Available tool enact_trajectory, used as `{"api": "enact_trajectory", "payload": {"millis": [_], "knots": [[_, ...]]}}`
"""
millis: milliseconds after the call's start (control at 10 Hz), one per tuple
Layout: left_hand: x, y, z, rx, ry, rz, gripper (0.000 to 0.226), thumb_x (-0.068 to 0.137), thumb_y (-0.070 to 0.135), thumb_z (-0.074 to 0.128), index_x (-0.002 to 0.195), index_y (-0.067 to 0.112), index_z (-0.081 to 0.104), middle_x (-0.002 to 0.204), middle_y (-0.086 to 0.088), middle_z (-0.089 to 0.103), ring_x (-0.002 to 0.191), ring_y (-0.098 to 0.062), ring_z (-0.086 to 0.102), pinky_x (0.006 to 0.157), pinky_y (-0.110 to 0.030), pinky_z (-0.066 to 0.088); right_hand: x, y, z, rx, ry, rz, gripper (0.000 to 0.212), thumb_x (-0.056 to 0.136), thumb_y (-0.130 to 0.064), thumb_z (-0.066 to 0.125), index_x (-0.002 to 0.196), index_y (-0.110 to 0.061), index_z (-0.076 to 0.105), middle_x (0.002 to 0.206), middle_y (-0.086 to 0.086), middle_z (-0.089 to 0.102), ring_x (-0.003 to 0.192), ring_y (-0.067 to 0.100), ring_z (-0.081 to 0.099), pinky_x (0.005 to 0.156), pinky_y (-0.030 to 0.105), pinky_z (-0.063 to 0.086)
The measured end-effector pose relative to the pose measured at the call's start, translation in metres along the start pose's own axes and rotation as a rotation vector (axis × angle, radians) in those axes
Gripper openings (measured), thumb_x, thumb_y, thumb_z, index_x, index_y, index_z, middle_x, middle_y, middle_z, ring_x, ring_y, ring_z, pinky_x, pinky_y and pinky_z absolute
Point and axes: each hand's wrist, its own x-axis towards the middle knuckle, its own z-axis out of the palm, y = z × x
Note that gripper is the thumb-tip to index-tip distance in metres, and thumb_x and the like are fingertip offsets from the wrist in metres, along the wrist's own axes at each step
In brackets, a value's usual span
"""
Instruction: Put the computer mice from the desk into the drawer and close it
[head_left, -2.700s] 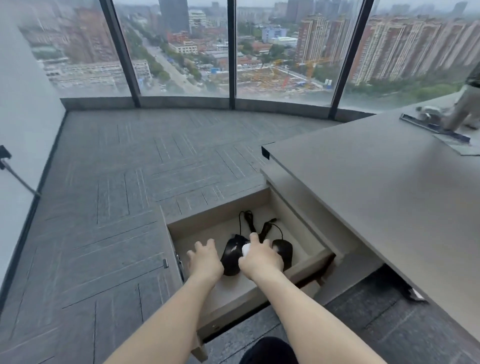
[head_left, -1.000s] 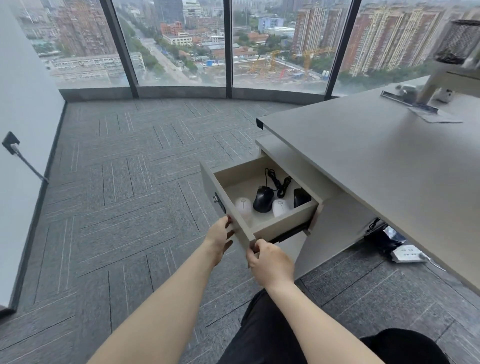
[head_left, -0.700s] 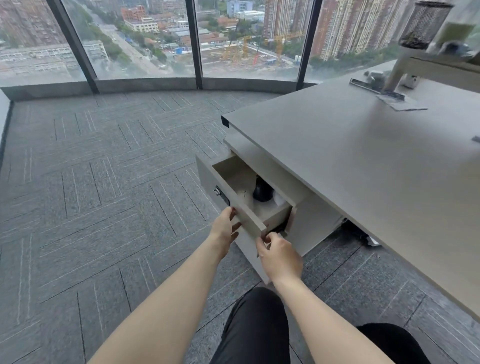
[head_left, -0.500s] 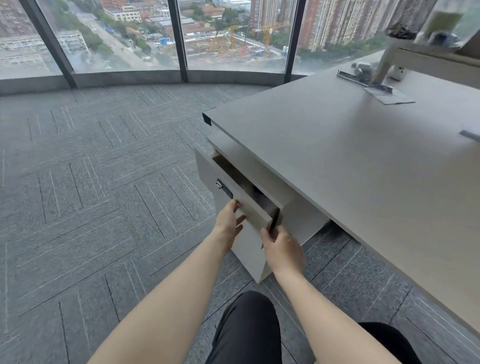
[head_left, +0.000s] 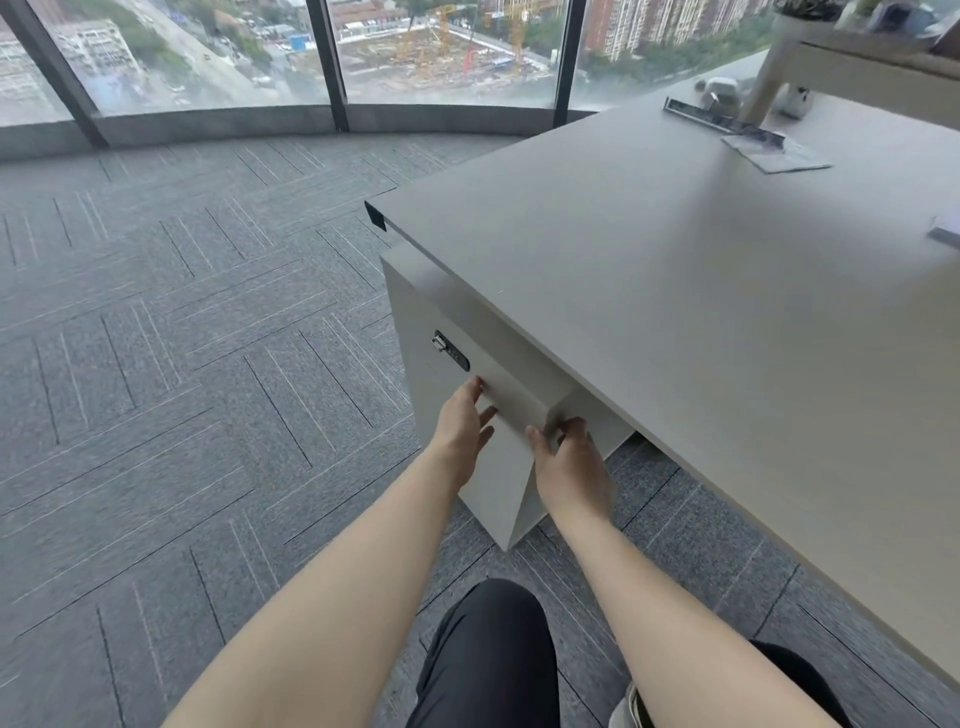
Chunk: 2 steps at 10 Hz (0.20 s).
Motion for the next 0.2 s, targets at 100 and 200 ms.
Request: {"api": "enact_trajectory", "payload": {"millis": [100,200], "knots": [[-0.0014,0.0027,-0.0012,0.031,-0.016,-0.011,0.045,0.097,0.036,0.04,0.139,0.021,0.047,0.141,0.008,0.049,0.122,-0.02,0.057,0.105,-0.037,0.04,-0.0001,-0.0029,-0.0031,-0.018,-0.023,0.017,0.052,0.09,-0.062,0.042,0.113,-0.016,0.051,0.111,0.005,0.065,0.094,0.029,0.067,0.072,0.045,0.056],[-0.0095,0.0008,-0.0052,0.129,-0.028,0.016,0.047,0.097,0.036,0.038,0.14,0.019,0.044,0.145,0.004,0.046,0.123,-0.024,0.054,0.108,-0.04,0.038,0.0023,-0.0023,-0.0089,-0.071,-0.092,0.025,0.048,0.091,-0.058,0.043,0.113,-0.016,0.054,0.105,0.006,0.069,0.091,0.03,0.066,0.072,0.04,0.054]]}}
